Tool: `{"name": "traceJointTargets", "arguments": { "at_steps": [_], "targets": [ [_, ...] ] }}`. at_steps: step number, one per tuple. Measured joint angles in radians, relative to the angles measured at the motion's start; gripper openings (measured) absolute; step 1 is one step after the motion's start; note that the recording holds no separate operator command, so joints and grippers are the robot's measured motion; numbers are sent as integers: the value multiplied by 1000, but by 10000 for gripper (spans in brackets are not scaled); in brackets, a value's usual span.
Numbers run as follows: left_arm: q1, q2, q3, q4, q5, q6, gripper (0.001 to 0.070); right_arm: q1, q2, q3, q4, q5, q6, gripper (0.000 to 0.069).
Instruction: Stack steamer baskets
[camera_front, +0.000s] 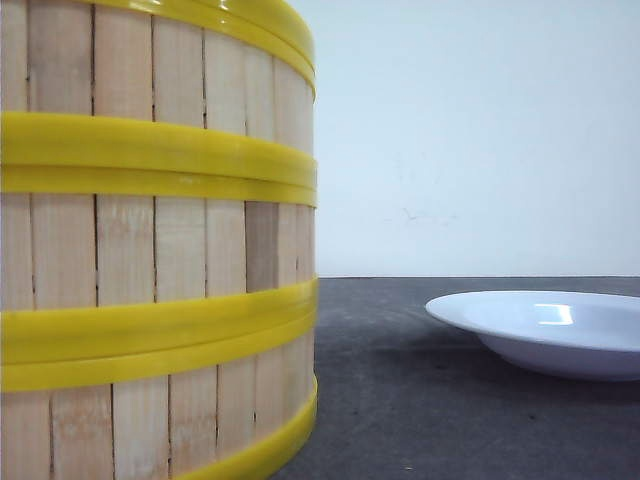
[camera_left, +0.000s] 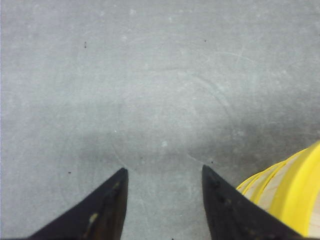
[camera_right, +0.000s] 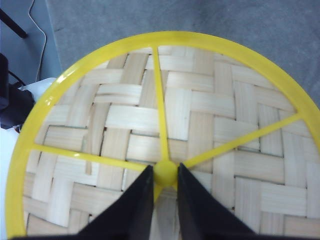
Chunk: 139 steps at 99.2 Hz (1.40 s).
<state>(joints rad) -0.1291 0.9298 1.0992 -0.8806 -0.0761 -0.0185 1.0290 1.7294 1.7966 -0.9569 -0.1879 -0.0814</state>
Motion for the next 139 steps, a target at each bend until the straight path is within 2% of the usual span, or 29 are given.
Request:
{"name": "traceJointTargets", "arguments": {
  "at_steps": [11, 25, 36, 54, 68, 83, 95, 109, 139],
  "targets": [
    [0, 0, 0, 0, 0, 0, 276, 0, 0, 0, 0, 0, 0, 72],
    [0, 0, 0, 0, 0, 0, 276, 0, 0, 0, 15, 5, 1, 253],
    [0, 0, 0, 0, 0, 0, 276, -7, -9, 2, 15, 24, 2, 312],
    [1, 0, 0, 0, 0, 0, 276, -59, -119, 3, -3, 82, 8, 325],
    [1, 0, 0, 1, 0, 1, 276, -177, -240, 14, -51, 93, 35, 326],
    [1, 0, 0, 1, 22, 1, 276, -309, -340, -25, -105, 167, 56, 326],
    [1, 0, 0, 0, 32, 1, 276, -400, -444, -146, -114, 190, 63, 326],
    [2, 0, 0, 0, 75, 1, 276, -536, -593, -333, -81, 192, 79, 326],
    [3, -4, 0, 0, 80, 1, 276, -854, -874, -682, -70, 190, 112, 336]
  ]
}}
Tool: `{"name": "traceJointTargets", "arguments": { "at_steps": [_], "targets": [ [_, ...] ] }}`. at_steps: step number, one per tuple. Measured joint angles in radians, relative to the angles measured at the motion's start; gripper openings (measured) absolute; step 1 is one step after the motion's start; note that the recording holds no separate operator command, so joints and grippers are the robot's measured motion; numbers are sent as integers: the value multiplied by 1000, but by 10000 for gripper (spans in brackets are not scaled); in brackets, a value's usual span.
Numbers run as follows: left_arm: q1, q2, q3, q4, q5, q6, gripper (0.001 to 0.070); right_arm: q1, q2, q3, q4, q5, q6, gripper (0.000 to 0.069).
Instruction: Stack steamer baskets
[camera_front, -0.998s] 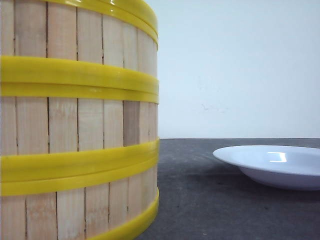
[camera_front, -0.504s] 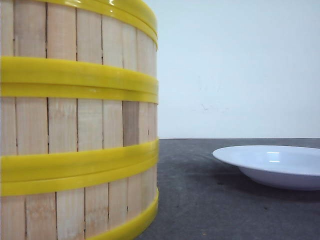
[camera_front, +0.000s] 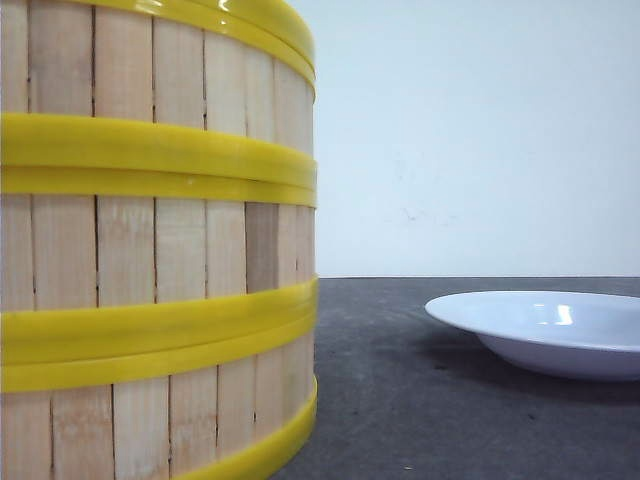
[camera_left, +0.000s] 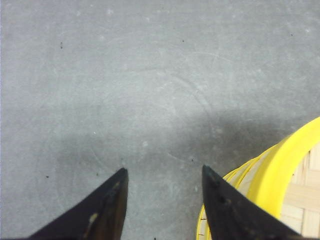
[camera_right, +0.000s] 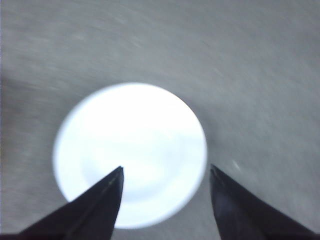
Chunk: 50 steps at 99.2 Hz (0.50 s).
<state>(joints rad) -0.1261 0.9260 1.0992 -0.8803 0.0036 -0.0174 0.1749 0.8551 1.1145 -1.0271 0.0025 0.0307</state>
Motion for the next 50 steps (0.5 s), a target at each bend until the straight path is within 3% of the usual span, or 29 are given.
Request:
{"name": "traceJointTargets", "arguments": {
  "at_steps": [21, 50],
  "targets": [
    [8, 0, 0, 0, 24, 0, 276, -93, -60, -133, 19, -79, 4, 343],
    [8, -3, 0, -2, 28, 0, 275, -98, -57, -143, 39, -79, 4, 343]
  ]
}}
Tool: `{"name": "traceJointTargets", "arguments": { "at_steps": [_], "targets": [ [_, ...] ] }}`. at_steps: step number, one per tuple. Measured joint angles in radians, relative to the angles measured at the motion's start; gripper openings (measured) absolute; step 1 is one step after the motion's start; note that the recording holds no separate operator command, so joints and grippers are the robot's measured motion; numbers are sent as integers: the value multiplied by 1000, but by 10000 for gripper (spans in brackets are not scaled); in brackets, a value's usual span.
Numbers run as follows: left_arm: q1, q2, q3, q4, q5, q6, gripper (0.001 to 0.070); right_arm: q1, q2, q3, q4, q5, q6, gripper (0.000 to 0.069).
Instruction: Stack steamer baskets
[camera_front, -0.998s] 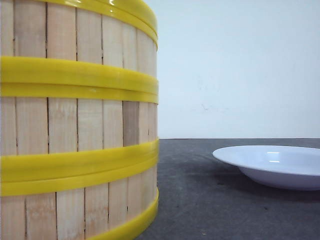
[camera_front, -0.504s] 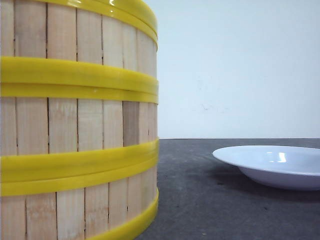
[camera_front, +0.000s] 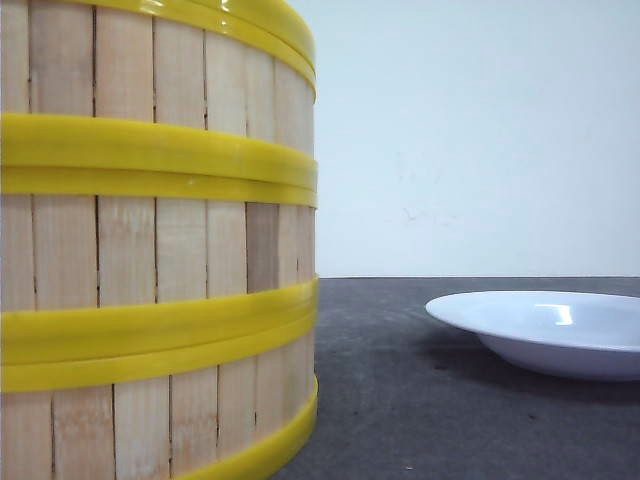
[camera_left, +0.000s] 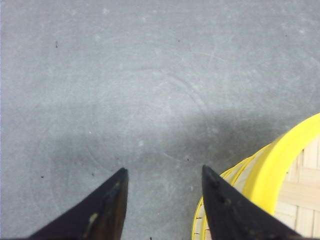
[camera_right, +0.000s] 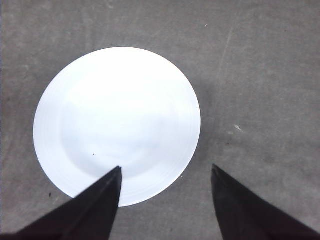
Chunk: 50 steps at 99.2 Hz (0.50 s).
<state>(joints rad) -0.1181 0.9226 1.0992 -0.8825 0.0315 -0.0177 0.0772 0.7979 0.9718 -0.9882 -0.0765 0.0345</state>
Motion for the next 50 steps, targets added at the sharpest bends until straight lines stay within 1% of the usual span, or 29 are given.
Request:
{"name": "traceJointTargets", "arguments": {
  "at_steps": [3, 6, 8, 11, 15, 19, 25, 34, 50],
  "targets": [
    [0, 0, 0, 0, 0, 0, 267, 0, 0, 0, 0, 0, 0, 338],
    [0, 0, 0, -1, 0, 1, 235, 0, 0, 0, 0, 0, 1, 311],
    [0, 0, 0, -3, 0, 1, 199, 0, 0, 0, 0, 0, 3, 275],
    [0, 0, 0, -8, 0, 0, 131, 0, 0, 0, 0, -1, 5, 195],
    [0, 0, 0, -15, 0, 0, 78, 0, 0, 0, 0, 0, 6, 101],
    [0, 0, 0, -21, 0, 0, 50, 0, 0, 0, 0, -1, 7, 62],
    [0, -1, -1, -22, 0, 0, 31, 0, 0, 0, 0, 0, 7, 34],
    [0, -19, -28, 0, 0, -1, 24, 0, 0, 0, 1, 0, 7, 20],
    [0, -122, -161, 99, 0, -6, 25, 0, 0, -4, 25, 2, 6, 16]
  ]
}}
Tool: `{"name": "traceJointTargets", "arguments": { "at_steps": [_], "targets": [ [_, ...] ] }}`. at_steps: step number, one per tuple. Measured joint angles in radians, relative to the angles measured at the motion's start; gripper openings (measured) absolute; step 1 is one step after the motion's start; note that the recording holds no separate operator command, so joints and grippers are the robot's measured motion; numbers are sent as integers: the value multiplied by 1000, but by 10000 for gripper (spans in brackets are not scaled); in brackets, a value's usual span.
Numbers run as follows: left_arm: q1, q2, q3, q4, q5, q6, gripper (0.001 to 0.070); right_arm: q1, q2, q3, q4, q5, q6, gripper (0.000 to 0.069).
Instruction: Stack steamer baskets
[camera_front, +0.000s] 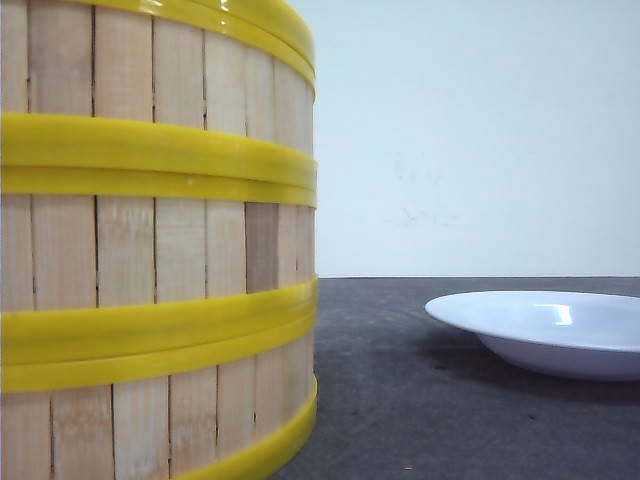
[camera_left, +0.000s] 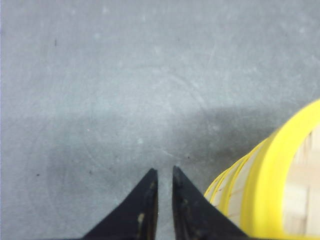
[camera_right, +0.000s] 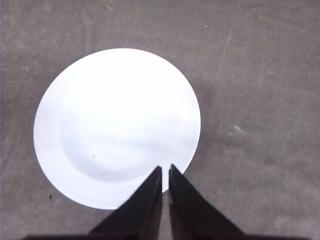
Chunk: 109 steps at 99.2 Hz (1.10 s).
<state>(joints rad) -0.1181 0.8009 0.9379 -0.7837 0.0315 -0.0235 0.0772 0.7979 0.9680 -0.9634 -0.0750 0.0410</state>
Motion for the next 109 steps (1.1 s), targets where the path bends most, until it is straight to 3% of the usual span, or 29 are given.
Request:
{"name": "traceJointTargets", "arguments": {
  "at_steps": [39, 69, 109],
  "targets": [
    [0, -298, -336, 222, -6, -38, 25, 0, -122, -302, 377, -3, -8, 16],
    [0, -339, -350, 244, -6, -101, 25, 0, -144, -309, 417, 22, 19, 16],
    [0, -340, -350, 244, -6, -112, 25, 0, -143, -309, 455, 22, 19, 16]
  ]
}}
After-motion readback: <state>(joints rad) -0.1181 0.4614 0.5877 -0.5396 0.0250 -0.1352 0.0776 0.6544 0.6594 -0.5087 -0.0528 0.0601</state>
